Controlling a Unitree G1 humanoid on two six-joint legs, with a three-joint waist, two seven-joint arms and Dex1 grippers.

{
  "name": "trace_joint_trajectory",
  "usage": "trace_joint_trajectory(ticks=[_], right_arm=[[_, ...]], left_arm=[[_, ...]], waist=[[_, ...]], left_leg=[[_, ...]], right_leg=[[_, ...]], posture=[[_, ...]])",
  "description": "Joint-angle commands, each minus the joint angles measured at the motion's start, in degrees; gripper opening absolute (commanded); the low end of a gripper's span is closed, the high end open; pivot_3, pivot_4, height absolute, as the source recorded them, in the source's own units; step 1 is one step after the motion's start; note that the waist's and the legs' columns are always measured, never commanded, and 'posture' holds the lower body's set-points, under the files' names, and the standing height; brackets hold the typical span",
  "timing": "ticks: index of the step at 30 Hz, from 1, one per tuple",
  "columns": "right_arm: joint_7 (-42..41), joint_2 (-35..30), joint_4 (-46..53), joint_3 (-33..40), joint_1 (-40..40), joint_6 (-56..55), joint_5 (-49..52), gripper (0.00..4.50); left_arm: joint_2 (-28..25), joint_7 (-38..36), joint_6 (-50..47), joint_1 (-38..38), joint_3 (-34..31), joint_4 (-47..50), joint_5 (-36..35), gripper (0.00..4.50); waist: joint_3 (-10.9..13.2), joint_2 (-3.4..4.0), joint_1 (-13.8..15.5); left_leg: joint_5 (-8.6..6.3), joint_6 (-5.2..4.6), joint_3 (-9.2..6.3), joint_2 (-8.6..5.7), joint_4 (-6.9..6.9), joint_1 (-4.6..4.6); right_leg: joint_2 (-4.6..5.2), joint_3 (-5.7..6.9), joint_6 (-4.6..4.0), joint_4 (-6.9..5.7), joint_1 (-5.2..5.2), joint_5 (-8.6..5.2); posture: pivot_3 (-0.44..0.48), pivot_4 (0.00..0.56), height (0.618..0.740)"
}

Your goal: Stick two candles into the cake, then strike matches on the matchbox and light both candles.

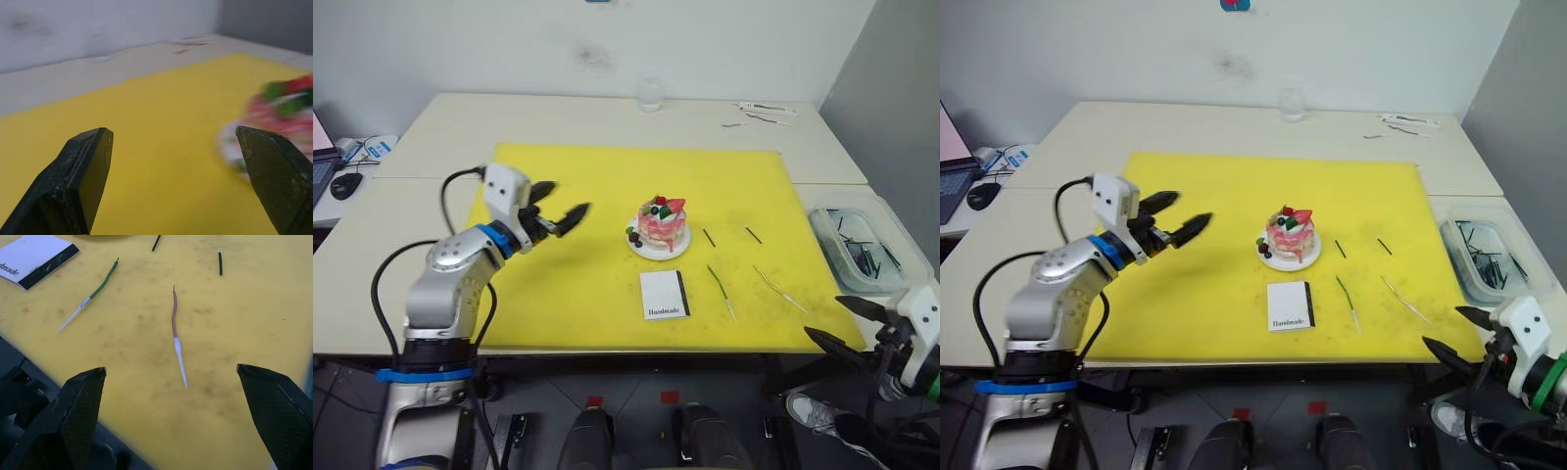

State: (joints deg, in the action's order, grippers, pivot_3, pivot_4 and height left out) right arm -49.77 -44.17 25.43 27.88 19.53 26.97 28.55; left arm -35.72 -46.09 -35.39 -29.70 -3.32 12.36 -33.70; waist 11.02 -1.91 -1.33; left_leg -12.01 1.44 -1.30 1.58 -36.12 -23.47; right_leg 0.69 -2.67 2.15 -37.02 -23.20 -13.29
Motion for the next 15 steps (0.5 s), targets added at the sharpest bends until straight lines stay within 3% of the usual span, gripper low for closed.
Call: trace_joint_trajectory(ticks=[1,8,12,15], right_arm=[[0.4,-0.7,-1.2,-1.2,-2.2,0.8,0.1,4.50],[0.0,-1.1,-6.7,-3.8,-4.2,-0.5,-2.4,4.50],[-0.8,-0.5,-8.9,-5.0,-5.2,-2.5,-3.3,3.65],[-0.8,-0.4,-10.2,-6.3,-6.1,-3.7,-4.1,3.65]], left_arm=[[-3.3,-9.0,-8.6,-1.4,8.7,13.7,-7.7,4.45],[-3.0,-13.8,-4.5,-2.9,16.4,16.4,-3.4,4.45],[-2.2,-14.1,-3.4,-2.4,16.0,15.3,-2.9,4.50],[-1.7,-14.0,-2.9,-2.4,16.0,14.7,-2.7,4.50]], waist=[[-0.1,0.17,-0.1],[-0.2,0.31,-0.2],[-0.2,0.34,-0.4],[-0.2,0.34,-0.4]], left_leg=[[0.00,0.00,0.02,0.00,0.00,0.00],[0.02,-0.03,-0.04,0.10,-0.01,0.10],[0.02,-0.03,-0.02,0.10,-0.01,0.11],[0.02,-0.03,-0.01,0.09,-0.01,0.10]], right_leg=[[0.00,-0.01,0.00,0.03,0.00,0.00],[-0.22,-0.03,-0.04,-0.07,0.02,-0.03],[-0.22,-0.07,-0.05,-0.06,0.01,-0.04],[-0.21,-0.09,-0.05,-0.04,0.01,-0.04]], posture=[[0.000,0.150,0.740],[0.000,0.150,0.740],[0.000,0.150,0.740],[0.000,0.150,0.740]])
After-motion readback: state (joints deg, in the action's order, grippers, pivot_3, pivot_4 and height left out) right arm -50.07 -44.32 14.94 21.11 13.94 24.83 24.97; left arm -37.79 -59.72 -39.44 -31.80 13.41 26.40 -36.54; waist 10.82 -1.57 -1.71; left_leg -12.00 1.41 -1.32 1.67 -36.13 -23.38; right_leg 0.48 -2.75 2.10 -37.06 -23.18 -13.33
